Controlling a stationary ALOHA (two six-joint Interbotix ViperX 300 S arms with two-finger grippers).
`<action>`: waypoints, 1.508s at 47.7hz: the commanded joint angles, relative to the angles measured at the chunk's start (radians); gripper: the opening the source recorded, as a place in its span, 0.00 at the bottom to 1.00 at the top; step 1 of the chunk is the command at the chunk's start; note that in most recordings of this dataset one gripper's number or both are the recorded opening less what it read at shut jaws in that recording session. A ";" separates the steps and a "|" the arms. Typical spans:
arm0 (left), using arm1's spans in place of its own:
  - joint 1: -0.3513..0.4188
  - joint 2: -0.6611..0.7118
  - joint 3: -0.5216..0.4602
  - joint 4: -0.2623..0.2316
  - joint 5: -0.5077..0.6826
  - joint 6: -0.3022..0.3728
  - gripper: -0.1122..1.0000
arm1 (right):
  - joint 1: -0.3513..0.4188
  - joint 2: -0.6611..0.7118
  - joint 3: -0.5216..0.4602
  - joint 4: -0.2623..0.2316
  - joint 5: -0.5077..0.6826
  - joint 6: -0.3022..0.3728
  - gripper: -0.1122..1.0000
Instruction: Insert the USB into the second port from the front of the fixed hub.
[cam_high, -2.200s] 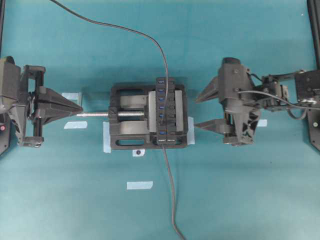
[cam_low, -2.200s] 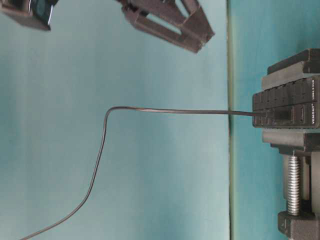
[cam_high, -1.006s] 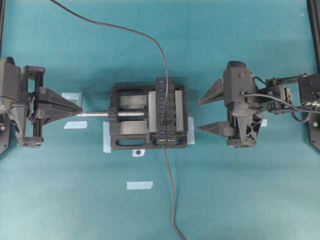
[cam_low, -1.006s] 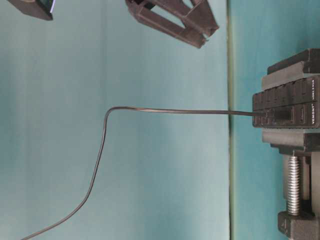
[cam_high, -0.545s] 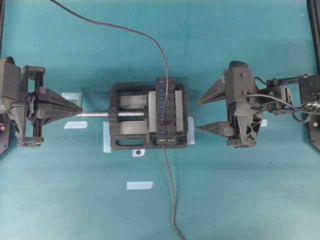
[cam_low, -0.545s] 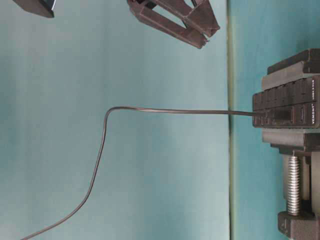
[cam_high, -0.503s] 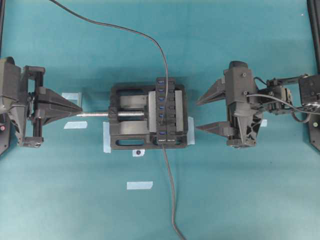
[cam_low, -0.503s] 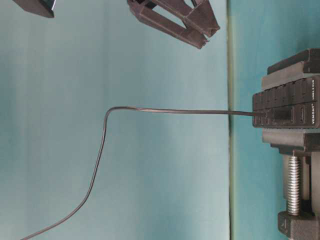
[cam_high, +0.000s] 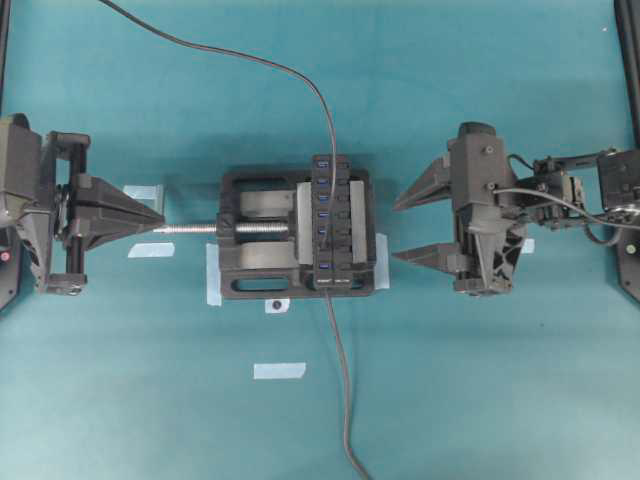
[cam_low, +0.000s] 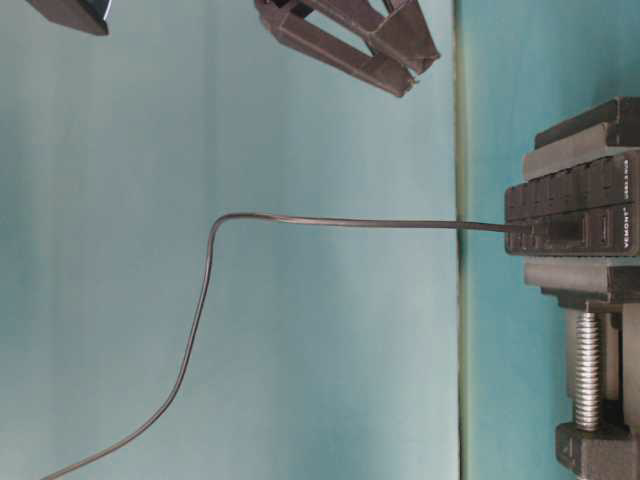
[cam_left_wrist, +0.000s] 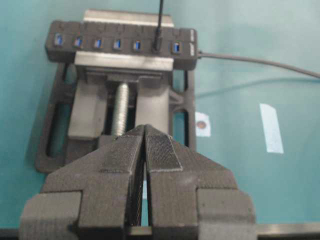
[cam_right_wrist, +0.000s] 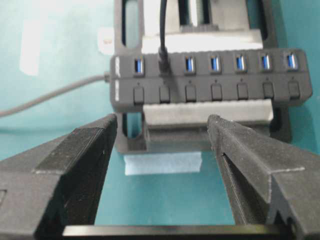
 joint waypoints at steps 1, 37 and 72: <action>0.002 0.000 -0.014 0.002 -0.009 -0.002 0.10 | 0.003 -0.008 -0.008 0.002 -0.006 0.008 0.85; 0.000 0.000 -0.018 0.002 -0.006 0.000 0.10 | 0.003 0.005 -0.006 0.002 -0.031 0.008 0.85; 0.002 0.000 -0.017 0.002 -0.009 -0.003 0.10 | 0.003 0.005 0.002 0.002 -0.032 0.006 0.85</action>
